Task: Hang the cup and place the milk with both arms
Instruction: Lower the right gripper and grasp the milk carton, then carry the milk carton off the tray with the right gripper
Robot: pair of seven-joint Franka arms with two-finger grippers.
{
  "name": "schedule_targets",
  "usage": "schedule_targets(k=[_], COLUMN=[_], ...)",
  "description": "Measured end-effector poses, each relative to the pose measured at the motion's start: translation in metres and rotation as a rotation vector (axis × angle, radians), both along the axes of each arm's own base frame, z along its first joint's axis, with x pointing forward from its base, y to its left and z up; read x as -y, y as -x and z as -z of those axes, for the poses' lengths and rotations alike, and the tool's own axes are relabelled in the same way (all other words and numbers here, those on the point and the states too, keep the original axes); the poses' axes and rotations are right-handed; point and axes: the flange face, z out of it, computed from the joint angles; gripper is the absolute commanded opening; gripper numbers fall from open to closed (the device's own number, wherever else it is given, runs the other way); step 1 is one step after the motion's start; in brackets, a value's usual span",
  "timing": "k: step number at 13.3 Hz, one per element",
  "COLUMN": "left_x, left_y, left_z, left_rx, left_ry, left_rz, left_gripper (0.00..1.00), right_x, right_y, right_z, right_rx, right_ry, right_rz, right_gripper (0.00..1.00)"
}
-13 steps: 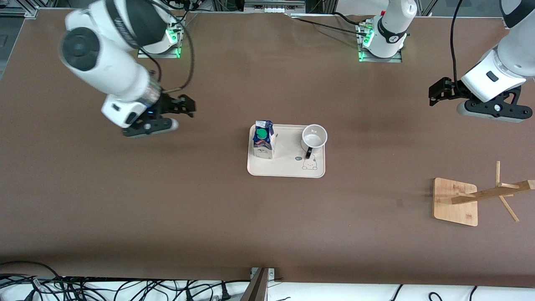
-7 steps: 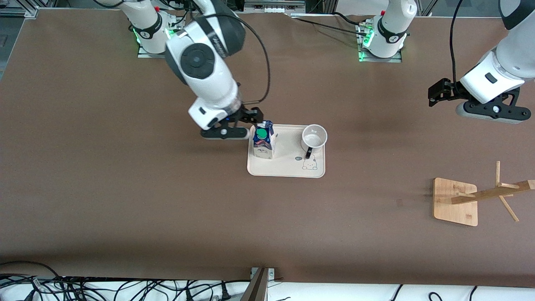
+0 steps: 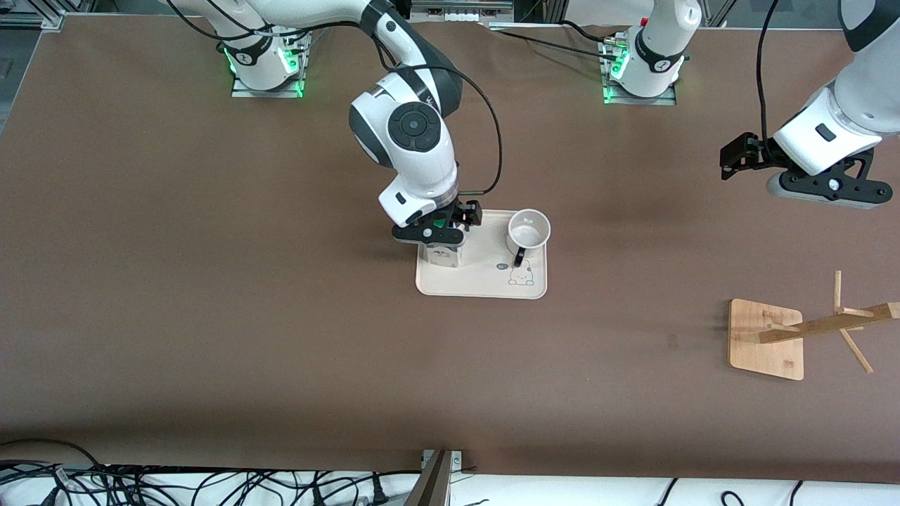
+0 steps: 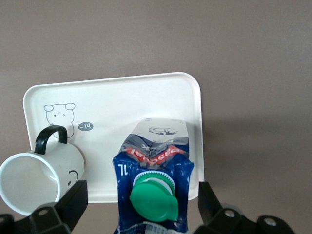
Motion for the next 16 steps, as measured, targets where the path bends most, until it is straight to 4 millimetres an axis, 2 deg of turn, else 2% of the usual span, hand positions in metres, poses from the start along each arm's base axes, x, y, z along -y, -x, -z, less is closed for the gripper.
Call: schedule_targets(k=[1, 2, 5, 7, 8, 12, 14, 16], left_x=[0.000, 0.000, 0.000, 0.000, 0.000, 0.000, 0.001, 0.002], left_y=[0.000, 0.000, 0.000, 0.000, 0.000, 0.000, 0.000, 0.000], left_z=[0.000, 0.000, 0.000, 0.000, 0.000, 0.000, 0.000, 0.000], left_rx=[0.000, 0.000, 0.000, 0.000, 0.000, 0.000, 0.000, 0.000], left_ry=[0.000, 0.000, 0.000, 0.000, 0.000, 0.000, 0.000, 0.000], left_rz=[0.000, 0.000, 0.000, 0.000, 0.000, 0.001, 0.001, 0.004], left_gripper=[1.00, 1.00, 1.00, 1.00, 1.00, 1.00, 1.00, 1.00], right_x=[0.000, 0.000, 0.001, 0.003, 0.004, 0.014, 0.018, 0.039], right_y=[0.001, 0.001, 0.001, -0.002, -0.003, -0.014, -0.018, -0.028], right_z=[0.004, 0.008, 0.016, 0.018, 0.019, 0.015, -0.001, -0.027], right_rx=[-0.003, -0.007, -0.009, -0.007, -0.005, 0.009, 0.023, 0.016], right_ry=[0.006, 0.010, 0.015, 0.021, 0.023, 0.018, 0.008, 0.012], right_rz=[0.001, 0.006, 0.014, 0.017, 0.016, 0.014, 0.016, -0.005], right_gripper=[1.00, 0.94, 0.55, 0.35, 0.31, 0.31, 0.31, 0.31])
